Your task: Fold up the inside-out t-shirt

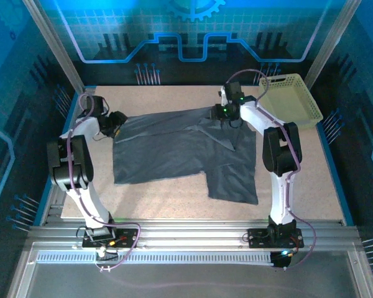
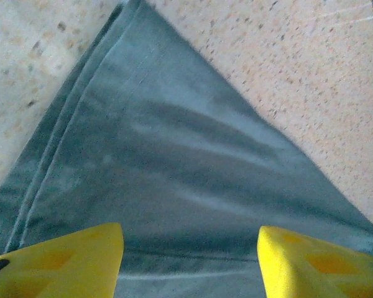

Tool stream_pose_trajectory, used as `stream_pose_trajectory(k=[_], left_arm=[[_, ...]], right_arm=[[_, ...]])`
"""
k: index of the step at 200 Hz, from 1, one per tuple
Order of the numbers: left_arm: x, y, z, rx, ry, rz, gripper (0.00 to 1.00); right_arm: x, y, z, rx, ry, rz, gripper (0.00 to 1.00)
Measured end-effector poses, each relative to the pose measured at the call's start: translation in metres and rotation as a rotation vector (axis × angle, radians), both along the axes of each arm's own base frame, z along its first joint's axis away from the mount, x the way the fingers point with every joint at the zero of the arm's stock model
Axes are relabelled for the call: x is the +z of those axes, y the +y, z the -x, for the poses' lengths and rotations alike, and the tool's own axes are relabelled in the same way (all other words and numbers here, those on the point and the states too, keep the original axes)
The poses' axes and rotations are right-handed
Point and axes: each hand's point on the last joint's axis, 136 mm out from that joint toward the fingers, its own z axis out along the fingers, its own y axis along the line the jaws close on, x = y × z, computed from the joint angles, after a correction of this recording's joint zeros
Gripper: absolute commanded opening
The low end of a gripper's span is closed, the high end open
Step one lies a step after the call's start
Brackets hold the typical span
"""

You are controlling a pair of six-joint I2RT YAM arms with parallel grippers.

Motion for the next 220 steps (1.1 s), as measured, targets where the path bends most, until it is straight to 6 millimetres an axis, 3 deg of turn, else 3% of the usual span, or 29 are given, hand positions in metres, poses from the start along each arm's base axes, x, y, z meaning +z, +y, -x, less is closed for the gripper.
stream_pose_trajectory(k=[27,76,142,193,220], left_arm=[[-0.005,-0.003,0.013,0.003,0.019,0.006,0.60],[-0.006,-0.004,0.020,0.003,0.022,0.007,0.61],[-0.009,-0.004,0.020,0.004,0.014,0.005,0.61],[-0.010,-0.004,0.021,0.003,0.017,0.006,0.61],[-0.011,-0.003,0.021,0.007,0.019,-0.001,0.61]], right_arm=[[-0.020,-0.006,0.014,-0.018,0.058,0.027,0.46],[-0.027,-0.005,0.017,-0.025,0.071,0.034,0.46],[-0.049,-0.001,0.021,-0.017,0.115,0.040,0.34],[-0.047,0.001,0.019,-0.010,0.106,0.041,0.11],[-0.046,0.004,0.021,-0.001,0.103,0.050,0.05]])
